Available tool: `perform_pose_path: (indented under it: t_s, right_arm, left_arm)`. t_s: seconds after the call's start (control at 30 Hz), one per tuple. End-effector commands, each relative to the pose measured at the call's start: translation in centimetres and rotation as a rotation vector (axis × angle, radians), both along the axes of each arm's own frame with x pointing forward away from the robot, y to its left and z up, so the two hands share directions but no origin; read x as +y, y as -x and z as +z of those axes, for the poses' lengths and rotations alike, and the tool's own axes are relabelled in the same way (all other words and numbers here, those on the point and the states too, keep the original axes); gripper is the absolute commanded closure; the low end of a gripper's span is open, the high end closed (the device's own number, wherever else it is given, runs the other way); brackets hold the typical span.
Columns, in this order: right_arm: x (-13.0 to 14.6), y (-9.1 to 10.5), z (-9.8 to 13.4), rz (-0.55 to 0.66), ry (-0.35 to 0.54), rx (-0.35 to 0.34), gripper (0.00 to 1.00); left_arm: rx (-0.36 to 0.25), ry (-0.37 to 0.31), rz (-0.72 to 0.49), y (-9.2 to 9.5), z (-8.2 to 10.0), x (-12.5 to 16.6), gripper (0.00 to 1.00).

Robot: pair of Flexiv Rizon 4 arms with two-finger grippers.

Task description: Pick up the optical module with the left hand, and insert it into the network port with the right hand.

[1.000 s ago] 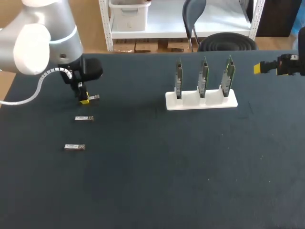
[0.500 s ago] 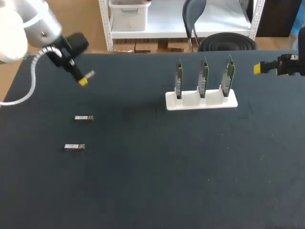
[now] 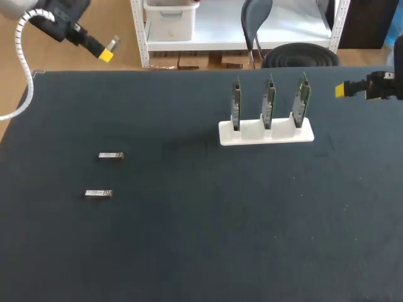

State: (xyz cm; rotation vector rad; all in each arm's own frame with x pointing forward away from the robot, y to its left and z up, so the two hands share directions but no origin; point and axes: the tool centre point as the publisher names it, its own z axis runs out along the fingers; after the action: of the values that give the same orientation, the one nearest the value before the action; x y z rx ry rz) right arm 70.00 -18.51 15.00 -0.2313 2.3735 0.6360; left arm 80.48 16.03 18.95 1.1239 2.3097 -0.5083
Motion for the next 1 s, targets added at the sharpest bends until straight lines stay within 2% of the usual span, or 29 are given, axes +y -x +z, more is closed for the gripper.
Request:
perform_pose_path:
  t_s: [0.03, 0.3, 0.4, 0.6, 1.0]
  right_arm:
    - [0.0, 0.0, 0.0, 0.0, 0.0, 0.0, 0.0]
    - [0.0, 0.0, 0.0, 0.0, 0.0, 0.0, 0.0]
    - [0.0, 0.0, 0.0, 0.0, 0.0, 0.0, 0.0]
    - [0.0, 0.0, 0.0, 0.0, 0.0, 0.0, 0.0]
    - [0.0, 0.0, 0.0, 0.0, 0.0, 0.0, 0.0]
  left_arm:
    - [-0.398, 0.488, 0.114, 2.7, 1.2, -1.1, 1.0]
    - [-0.466, 0.563, -0.005, 3.2, 3.2, -4.8, 1.0]
    - [-0.468, 0.579, -0.052, 3.3, 3.6, -6.5, 1.0]
    - [-0.46, 0.617, -0.178, 3.8, 3.9, -9.6, 1.0]
    - [-0.415, 0.677, -0.381, 4.6, 3.5, -16.5, 1.0]
